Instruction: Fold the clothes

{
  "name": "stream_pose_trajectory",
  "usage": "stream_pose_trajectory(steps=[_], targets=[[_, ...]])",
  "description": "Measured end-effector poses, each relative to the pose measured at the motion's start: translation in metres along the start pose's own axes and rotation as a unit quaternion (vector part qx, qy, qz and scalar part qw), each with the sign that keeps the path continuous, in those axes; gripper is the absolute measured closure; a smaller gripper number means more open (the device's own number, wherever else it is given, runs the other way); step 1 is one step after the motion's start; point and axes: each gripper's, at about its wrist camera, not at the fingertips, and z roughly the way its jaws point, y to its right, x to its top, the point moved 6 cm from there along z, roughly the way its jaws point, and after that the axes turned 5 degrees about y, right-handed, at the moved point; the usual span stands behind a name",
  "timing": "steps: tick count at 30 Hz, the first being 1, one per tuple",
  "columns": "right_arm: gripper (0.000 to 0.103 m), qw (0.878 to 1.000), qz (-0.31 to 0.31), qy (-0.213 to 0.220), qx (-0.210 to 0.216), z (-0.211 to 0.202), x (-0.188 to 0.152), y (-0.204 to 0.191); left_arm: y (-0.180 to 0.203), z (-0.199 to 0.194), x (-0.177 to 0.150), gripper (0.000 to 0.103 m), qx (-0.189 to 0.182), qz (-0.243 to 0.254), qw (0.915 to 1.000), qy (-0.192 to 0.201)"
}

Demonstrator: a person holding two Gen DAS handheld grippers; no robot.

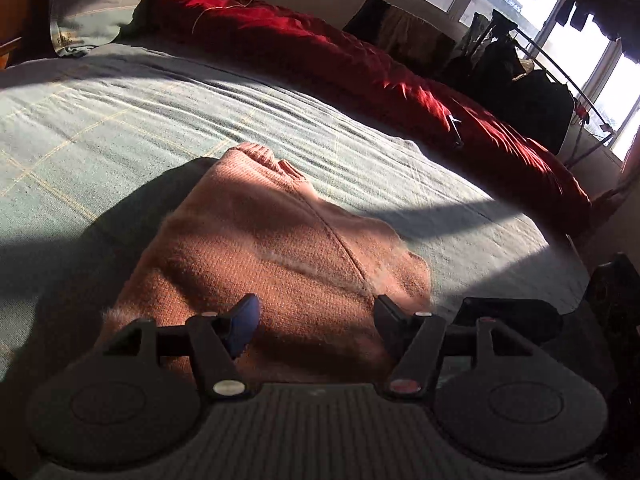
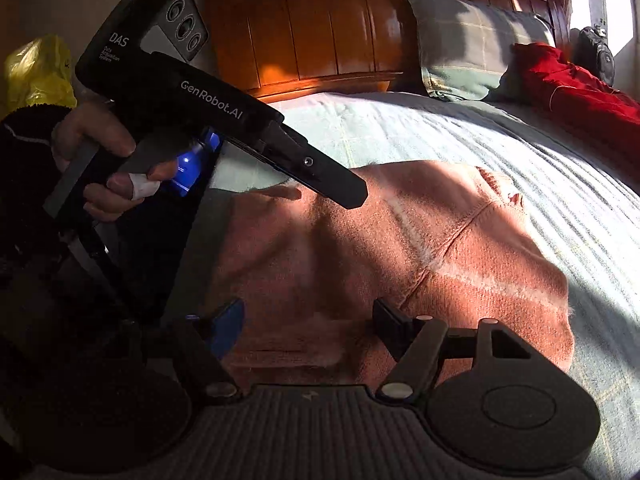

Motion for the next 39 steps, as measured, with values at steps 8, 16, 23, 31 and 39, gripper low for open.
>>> stream_pose_trajectory(steps=[8,16,23,31,39], targets=[[0.026,0.999,-0.019,0.037,0.016,-0.034,0.013,-0.02,-0.012,-0.022,-0.005,0.035,0.052,-0.017,0.9984,0.016],[0.026,0.996,0.004,-0.021,0.092,-0.002,-0.014,-0.051,-0.016,-0.017,-0.011,0.037,0.084,-0.026,0.9961,-0.009],[0.022,0.996,0.056,0.021,0.066,-0.048,-0.002,-0.024,0.034,-0.028,-0.009,0.035,0.04,0.029,0.9988,-0.001],[0.011,0.975,0.183,0.043,-0.118,-0.102,-0.018,0.073,0.097,-0.014,-0.077,0.033,-0.04,0.041,0.9942,-0.091],[0.0,0.951,0.255,0.03,-0.173,-0.112,-0.05,0.105,0.112,-0.023,-0.025,0.025,-0.016,0.146,0.989,-0.022]])
